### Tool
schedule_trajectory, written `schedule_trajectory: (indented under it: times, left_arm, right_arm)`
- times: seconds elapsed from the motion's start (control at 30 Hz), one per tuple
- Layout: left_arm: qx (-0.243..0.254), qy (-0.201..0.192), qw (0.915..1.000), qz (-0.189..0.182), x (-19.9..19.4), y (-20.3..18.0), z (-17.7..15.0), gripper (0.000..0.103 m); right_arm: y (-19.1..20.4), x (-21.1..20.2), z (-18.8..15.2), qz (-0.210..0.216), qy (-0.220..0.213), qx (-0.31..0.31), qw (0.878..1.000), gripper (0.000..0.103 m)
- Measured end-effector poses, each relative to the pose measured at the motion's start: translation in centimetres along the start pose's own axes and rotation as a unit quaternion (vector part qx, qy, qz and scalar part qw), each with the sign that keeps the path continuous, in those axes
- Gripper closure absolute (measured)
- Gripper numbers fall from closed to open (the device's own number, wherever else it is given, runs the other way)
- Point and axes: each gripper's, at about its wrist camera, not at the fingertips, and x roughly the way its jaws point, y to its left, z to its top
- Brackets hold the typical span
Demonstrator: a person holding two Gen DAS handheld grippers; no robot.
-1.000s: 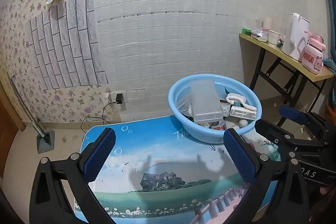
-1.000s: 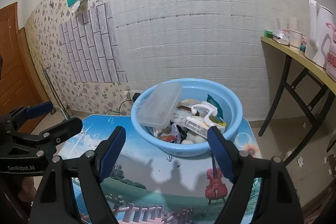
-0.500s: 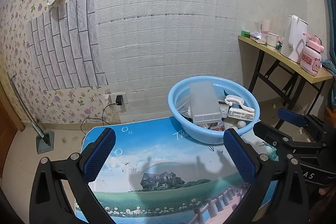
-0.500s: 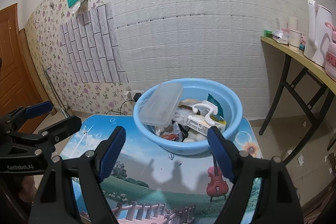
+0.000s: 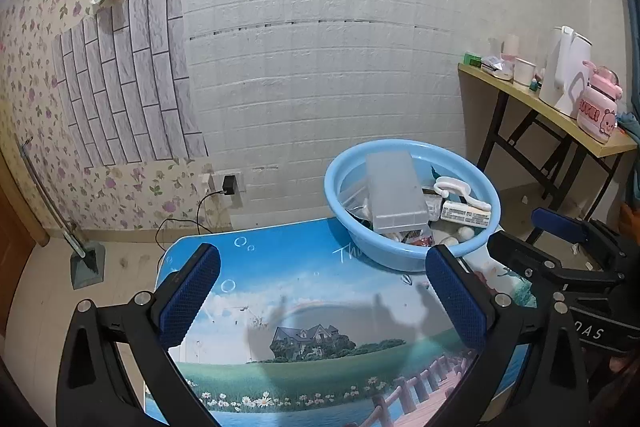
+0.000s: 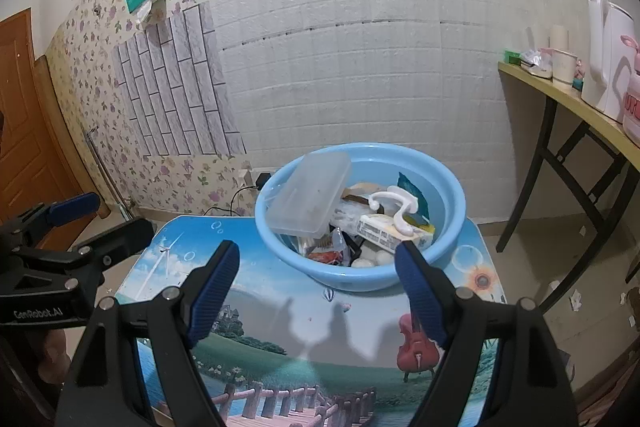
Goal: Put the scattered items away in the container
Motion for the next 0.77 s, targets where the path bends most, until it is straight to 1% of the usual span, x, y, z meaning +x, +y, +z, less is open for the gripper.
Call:
schedule_trajectory:
  times: [0.3,0.77]
  left_arm:
    - [0.000,0.002,1.0000,0.007,0.46,0.03,-0.36,0.000]
    - [0.002,0.001,1.0000,0.007,0.84,0.08,-0.47,0.000]
  right_arm:
    - [-0.20,0.45,-0.19,-0.002,0.005,0.003,1.000,0.022]
    - [-0.76,1.01,-0.41,-0.004,0.013,0.012,1.000,0.022]
